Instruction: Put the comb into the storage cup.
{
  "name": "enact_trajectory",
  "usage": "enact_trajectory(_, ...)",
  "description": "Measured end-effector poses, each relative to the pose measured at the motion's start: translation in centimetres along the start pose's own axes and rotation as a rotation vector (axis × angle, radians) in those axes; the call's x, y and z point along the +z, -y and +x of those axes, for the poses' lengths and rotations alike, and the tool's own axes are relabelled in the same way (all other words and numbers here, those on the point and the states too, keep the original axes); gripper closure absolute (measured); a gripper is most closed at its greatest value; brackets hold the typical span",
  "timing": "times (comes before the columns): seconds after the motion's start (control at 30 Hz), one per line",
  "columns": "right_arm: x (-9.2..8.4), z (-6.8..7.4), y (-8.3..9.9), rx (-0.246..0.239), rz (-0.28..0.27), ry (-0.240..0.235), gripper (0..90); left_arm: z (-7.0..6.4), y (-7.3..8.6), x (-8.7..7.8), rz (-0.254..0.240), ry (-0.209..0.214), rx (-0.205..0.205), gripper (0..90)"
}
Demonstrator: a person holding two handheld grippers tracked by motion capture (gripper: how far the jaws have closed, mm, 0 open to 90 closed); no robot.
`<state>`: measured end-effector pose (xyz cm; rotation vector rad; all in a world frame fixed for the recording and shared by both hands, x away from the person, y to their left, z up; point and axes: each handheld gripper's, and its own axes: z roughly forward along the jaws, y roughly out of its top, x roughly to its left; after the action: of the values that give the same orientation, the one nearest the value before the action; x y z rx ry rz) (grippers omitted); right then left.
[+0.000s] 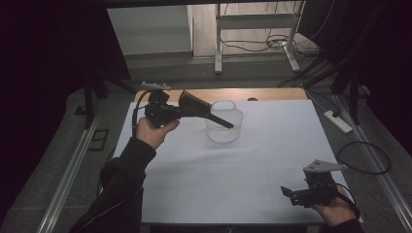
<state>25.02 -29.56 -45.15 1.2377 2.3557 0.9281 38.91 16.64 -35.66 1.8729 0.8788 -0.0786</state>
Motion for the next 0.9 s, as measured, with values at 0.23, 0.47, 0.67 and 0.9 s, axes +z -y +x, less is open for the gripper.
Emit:
enact_trajectory(0.23, -0.8, -0.1, 0.3, 0.013, 0.007, 0.020, 0.0, 0.6, -0.4, 0.3, 0.002, -0.034, -0.010, 83.0)
enact_trajectory(0.47, -1.5, -0.2, 0.8, 0.027, 0.000, 0.029, 0.0, 1.2, -0.6, 0.9, 0.008, -0.061, -0.010, 83.0)
enact_trajectory(0.67, -1.8, -0.3, 1.0, 0.034, -0.008, 0.032, 0.0, 2.1, -0.5, 1.9, 0.021, -0.077, -0.018, 83.0)
enact_trajectory(0.9, -1.8, -0.2, 1.0, 0.027, -0.010, 0.036, 0.0, 2.6, -0.5, 3.1, 0.033, -0.091, -0.024, 83.0)
